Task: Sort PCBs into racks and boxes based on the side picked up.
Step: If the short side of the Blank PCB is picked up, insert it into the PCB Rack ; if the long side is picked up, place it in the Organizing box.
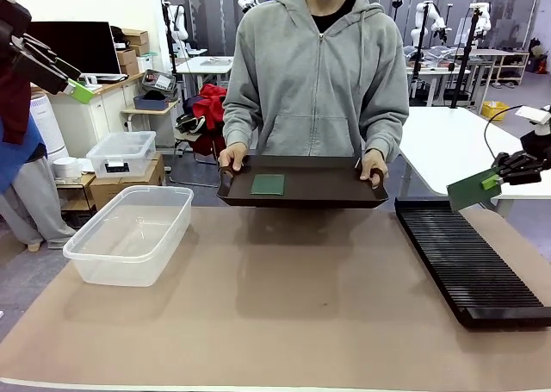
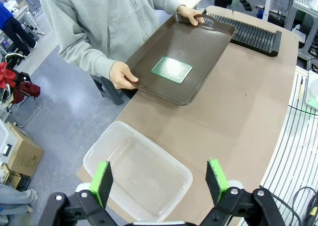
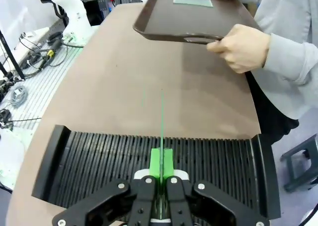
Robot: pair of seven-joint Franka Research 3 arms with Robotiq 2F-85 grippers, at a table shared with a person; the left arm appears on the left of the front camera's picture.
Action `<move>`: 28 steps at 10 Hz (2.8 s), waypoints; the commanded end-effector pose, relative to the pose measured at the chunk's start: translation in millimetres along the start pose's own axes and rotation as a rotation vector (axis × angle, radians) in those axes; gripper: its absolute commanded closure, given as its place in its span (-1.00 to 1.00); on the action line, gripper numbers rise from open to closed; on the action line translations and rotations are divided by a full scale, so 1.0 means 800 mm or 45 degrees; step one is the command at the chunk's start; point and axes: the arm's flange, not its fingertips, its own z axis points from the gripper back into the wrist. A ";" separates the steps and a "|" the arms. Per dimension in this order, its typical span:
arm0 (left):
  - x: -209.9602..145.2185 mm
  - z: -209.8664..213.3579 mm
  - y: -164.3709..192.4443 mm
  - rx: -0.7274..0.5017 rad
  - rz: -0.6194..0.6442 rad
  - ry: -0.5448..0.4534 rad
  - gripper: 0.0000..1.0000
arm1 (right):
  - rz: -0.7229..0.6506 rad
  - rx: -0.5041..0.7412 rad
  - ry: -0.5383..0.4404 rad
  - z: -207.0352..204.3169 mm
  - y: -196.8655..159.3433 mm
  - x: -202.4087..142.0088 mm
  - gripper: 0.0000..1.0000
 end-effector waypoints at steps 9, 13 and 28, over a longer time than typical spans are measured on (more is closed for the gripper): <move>-0.002 0.000 0.000 0.000 0.005 -0.001 -1.00 | 0.232 -0.017 0.083 -0.040 -0.026 -0.037 0.96; -0.002 0.000 0.000 0.000 0.005 -0.001 -1.00 | 0.211 -0.018 0.046 -0.032 -0.033 -0.036 0.96; -0.002 0.000 0.000 0.000 0.005 -0.001 -1.00 | 0.247 0.012 0.093 -0.053 -0.027 -0.049 0.96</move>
